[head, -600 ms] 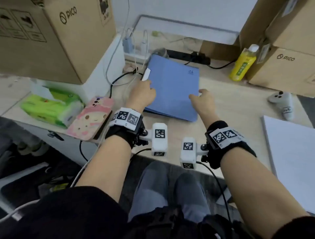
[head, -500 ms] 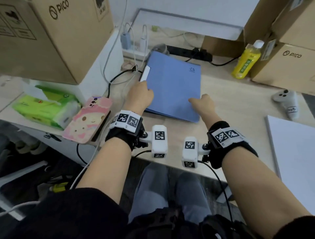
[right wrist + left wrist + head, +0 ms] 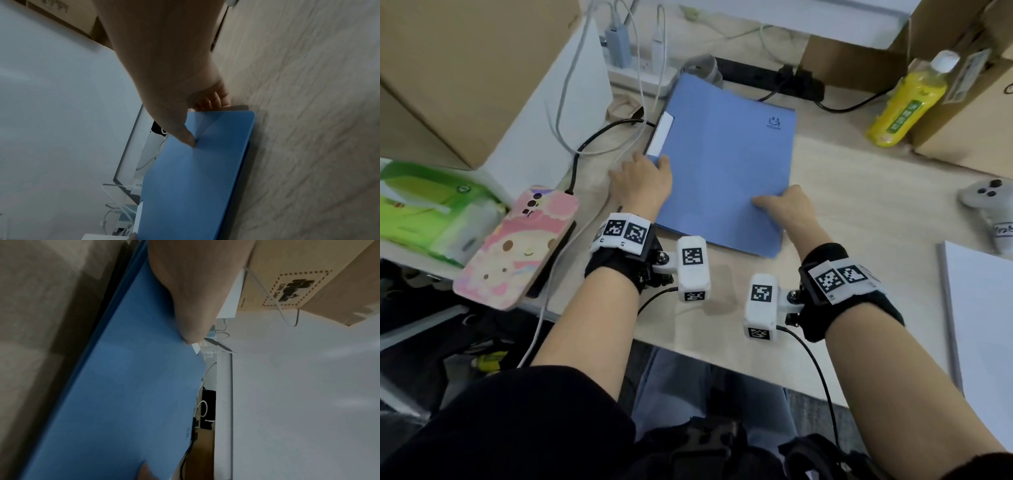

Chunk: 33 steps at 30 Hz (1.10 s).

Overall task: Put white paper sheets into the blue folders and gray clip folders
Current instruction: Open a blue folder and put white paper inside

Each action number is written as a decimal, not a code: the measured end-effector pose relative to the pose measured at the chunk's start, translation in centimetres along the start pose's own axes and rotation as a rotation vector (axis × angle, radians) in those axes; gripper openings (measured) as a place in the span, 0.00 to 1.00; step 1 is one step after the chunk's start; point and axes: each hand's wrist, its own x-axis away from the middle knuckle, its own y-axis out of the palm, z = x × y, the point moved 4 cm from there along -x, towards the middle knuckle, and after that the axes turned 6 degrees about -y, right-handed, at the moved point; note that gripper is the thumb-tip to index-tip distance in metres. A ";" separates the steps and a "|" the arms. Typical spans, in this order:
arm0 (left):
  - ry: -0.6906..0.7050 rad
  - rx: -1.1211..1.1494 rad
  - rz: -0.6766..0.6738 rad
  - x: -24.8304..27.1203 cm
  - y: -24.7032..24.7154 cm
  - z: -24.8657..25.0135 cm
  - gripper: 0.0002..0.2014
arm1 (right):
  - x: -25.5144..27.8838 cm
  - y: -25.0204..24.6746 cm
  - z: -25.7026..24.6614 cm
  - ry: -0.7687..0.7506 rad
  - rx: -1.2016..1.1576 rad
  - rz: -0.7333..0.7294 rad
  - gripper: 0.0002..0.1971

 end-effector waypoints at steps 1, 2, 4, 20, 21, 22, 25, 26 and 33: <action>-0.035 0.025 -0.002 -0.6 0.0 -0.1 0.29 | -0.1 0.0 0.0 -0.009 -0.015 -0.002 0.30; -0.072 0.060 -0.011 -1.0 0.0 -0.2 0.29 | -0.2 -0.1 0.0 -0.010 -0.035 -0.002 0.30; -0.114 0.120 -0.054 -1.7 0.1 -0.3 0.30 | -0.3 -0.2 0.1 -0.009 -0.065 -0.006 0.29; -0.159 0.591 -0.026 6.8 0.9 -1.9 0.21 | 6.0 -2.1 5.0 0.043 -0.276 0.176 0.26; -0.156 0.600 -0.022 7.7 1.0 -2.0 0.22 | 6.7 -2.5 5.5 0.036 -0.278 0.192 0.26; -0.156 0.606 -0.020 8.7 1.1 -1.9 0.22 | 7.5 -3.0 6.0 0.033 -0.276 0.210 0.26; -0.144 0.612 -0.048 11.5 1.9 -1.7 0.21 | 9.8 -4.9 7.5 0.037 -0.240 0.262 0.27; -0.140 0.626 -0.062 12.1 2.2 -1.7 0.20 | 10.4 -5.5 7.8 0.039 -0.230 0.272 0.27; -0.091 0.617 -0.197 16.5 5.3 -0.7 0.19 | 14.4 -8.8 11.5 0.038 -0.227 0.291 0.24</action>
